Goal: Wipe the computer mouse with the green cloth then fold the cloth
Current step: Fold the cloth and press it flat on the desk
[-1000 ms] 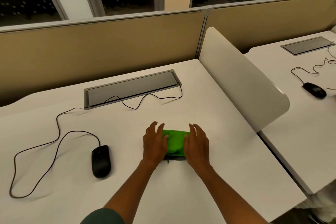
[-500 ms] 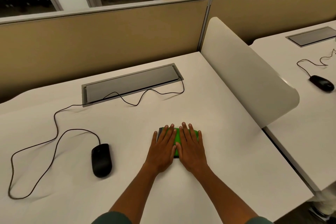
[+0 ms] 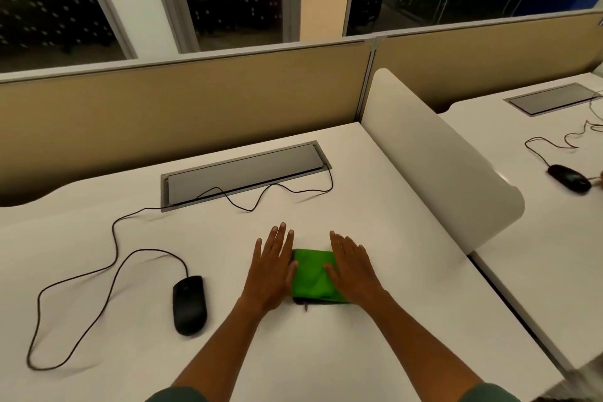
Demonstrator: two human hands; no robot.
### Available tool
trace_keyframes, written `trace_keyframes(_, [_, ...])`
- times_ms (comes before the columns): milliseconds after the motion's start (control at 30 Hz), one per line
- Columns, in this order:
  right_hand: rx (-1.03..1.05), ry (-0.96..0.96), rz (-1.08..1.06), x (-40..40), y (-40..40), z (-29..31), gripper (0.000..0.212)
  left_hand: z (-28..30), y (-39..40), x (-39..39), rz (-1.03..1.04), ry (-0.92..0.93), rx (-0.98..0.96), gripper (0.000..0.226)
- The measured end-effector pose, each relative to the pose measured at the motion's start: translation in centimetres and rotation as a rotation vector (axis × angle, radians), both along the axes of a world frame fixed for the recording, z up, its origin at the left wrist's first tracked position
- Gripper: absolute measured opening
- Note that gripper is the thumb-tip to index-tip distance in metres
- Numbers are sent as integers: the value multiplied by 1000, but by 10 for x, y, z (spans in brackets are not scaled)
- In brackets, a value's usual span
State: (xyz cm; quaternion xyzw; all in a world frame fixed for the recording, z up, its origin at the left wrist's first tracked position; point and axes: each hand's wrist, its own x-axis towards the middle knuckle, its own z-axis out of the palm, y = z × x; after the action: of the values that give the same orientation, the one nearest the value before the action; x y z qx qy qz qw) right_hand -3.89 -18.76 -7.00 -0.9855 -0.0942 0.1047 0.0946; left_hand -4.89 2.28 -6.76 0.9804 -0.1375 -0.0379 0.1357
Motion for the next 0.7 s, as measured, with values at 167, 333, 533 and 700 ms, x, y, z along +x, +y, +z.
trace_keyframes(167, [49,153,3,13,-6,8,63,9,17,8,26,-28,82,69])
trace_keyframes(333, [220,278,-44,25,-14,15,55,10,9,17,44,-38,80,73])
trace_keyframes(533, [437,219,-185,34,-38,12,29,14,-24,33,46,-35,66,68])
trace_keyframes(700, [539,77,-403,55,-78,15,26,18,-59,52,33,-72,-5,63])
